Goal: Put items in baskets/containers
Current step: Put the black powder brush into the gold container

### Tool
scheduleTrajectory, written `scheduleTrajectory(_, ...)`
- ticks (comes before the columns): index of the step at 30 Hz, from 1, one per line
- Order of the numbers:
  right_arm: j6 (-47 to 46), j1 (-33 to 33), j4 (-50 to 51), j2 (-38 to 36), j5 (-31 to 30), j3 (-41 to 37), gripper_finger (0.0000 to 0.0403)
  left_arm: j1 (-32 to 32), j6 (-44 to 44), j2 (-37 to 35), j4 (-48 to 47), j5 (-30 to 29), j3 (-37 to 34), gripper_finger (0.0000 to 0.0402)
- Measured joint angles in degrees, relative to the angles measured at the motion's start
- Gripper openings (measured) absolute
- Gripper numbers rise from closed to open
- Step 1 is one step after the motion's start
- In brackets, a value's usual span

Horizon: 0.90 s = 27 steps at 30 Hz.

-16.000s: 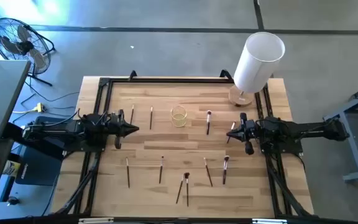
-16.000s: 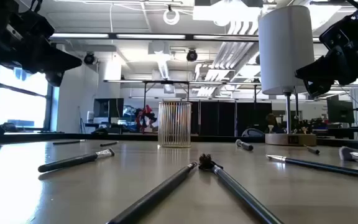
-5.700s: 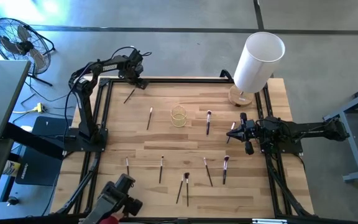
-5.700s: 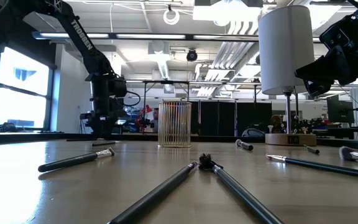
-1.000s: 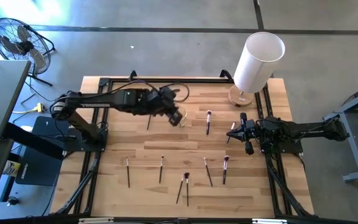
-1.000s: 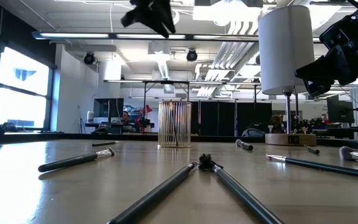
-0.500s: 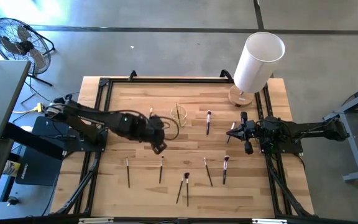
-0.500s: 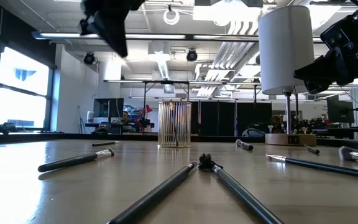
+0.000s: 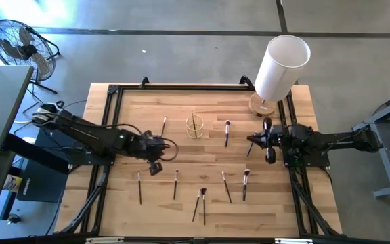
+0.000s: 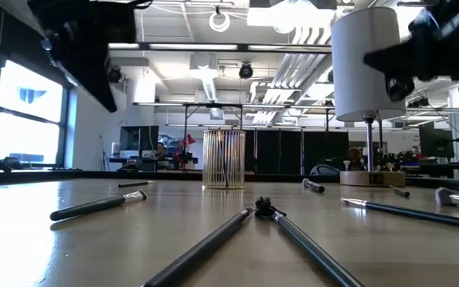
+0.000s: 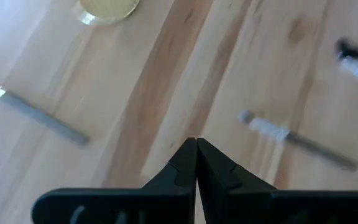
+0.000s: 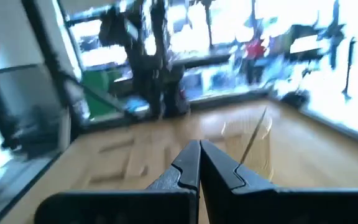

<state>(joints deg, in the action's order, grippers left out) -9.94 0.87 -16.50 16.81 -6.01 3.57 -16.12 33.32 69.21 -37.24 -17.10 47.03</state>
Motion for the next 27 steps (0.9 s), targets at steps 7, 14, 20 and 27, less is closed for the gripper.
scheduleTrajectory(7, 10.3, 1.6, 5.4, 22.2, -12.7, 20.9, 0.0001, 0.0, -0.6, -10.0, 1.5, -1.6, -7.8, 0.0000)
scheduleTrajectory(14, -2.1, 1.5, 15.9, 47.8, -20.5, 45.3, 0.0000, 1.7, -2.2, -20.4, 1.4, -4.9, -10.7, 0.0000)
scheduleTrajectory(20, -12.9, -0.7, 27.9, 63.4, -26.1, 61.3, 0.0000, 4.3, -6.6, -25.4, 4.5, -3.9, -10.4, 0.0000)
scheduleTrajectory(27, -28.5, -3.8, 57.7, 78.9, -29.7, 80.0, 0.0000, 4.5, -8.1, -26.2, 3.7, -1.1, -10.7, 0.0000)
